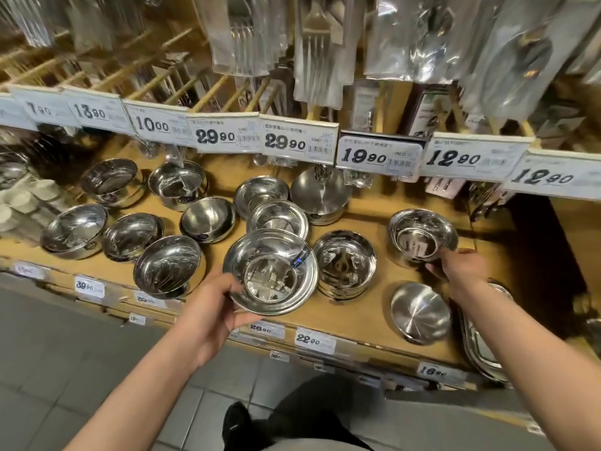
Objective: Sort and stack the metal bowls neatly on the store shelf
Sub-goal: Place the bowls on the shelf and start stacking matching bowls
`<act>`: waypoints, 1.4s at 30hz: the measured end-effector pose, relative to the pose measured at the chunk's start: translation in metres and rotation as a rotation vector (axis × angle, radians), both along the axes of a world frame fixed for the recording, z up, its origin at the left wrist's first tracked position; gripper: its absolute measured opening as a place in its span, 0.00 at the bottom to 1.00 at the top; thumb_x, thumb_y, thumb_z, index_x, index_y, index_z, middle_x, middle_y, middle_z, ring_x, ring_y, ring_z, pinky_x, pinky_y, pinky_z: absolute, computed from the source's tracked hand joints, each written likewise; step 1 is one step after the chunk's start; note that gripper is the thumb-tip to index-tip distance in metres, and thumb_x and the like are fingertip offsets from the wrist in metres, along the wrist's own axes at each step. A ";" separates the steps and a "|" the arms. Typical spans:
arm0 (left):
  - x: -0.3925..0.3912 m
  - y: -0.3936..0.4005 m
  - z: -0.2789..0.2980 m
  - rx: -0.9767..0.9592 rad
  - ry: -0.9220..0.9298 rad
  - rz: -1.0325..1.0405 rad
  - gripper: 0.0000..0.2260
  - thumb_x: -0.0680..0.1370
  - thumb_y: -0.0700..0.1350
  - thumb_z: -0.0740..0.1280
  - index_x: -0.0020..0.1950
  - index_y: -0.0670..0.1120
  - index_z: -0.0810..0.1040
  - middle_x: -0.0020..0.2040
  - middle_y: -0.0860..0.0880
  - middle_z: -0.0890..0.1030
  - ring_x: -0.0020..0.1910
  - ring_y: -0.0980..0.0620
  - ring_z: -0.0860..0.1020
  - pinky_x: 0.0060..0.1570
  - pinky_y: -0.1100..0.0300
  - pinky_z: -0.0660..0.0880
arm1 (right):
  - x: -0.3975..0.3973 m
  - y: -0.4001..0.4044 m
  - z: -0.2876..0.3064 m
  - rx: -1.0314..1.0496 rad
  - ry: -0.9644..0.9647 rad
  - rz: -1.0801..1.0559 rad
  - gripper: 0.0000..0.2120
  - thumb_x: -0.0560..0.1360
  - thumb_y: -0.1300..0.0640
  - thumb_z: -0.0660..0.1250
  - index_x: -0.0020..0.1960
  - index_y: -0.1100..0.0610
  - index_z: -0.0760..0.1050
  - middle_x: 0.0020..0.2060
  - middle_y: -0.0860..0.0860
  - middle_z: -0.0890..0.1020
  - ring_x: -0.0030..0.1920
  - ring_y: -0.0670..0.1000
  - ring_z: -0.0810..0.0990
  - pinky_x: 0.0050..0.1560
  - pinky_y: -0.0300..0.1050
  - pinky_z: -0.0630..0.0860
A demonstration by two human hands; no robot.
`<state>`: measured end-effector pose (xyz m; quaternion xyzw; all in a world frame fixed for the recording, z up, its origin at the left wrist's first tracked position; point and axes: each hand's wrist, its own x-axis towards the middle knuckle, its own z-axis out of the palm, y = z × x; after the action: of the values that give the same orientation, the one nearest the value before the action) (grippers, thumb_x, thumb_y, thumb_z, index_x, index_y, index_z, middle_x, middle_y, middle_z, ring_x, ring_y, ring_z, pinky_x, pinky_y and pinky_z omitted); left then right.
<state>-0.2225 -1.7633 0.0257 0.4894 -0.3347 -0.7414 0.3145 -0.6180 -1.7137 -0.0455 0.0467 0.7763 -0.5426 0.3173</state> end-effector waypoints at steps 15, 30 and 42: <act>0.005 0.005 0.012 -0.061 -0.147 -0.070 0.16 0.81 0.61 0.61 0.50 0.58 0.87 0.52 0.47 0.87 0.46 0.49 0.86 0.36 0.54 0.85 | 0.076 0.016 0.090 -0.305 0.032 0.258 0.04 0.77 0.67 0.69 0.45 0.60 0.79 0.39 0.56 0.86 0.33 0.47 0.86 0.30 0.35 0.80; 0.095 -0.036 0.022 -0.029 -0.017 -0.134 0.36 0.57 0.78 0.71 0.54 0.55 0.87 0.64 0.43 0.78 0.61 0.39 0.73 0.62 0.44 0.69 | 0.261 -0.022 0.147 -0.198 0.018 0.948 0.10 0.76 0.70 0.68 0.51 0.56 0.80 0.34 0.56 0.82 0.26 0.47 0.81 0.29 0.41 0.81; 0.161 -0.080 0.014 0.115 -0.045 -0.185 0.30 0.79 0.69 0.56 0.61 0.48 0.83 0.56 0.42 0.86 0.55 0.42 0.85 0.53 0.47 0.83 | 0.338 -0.066 0.118 0.043 0.036 1.047 0.09 0.78 0.63 0.67 0.57 0.56 0.74 0.48 0.56 0.79 0.45 0.54 0.80 0.43 0.51 0.86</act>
<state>-0.0619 -1.8432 0.0394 0.4904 -0.3422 -0.7739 0.2086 -0.2801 -1.7795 0.0722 -0.3504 0.7119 -0.2962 0.5317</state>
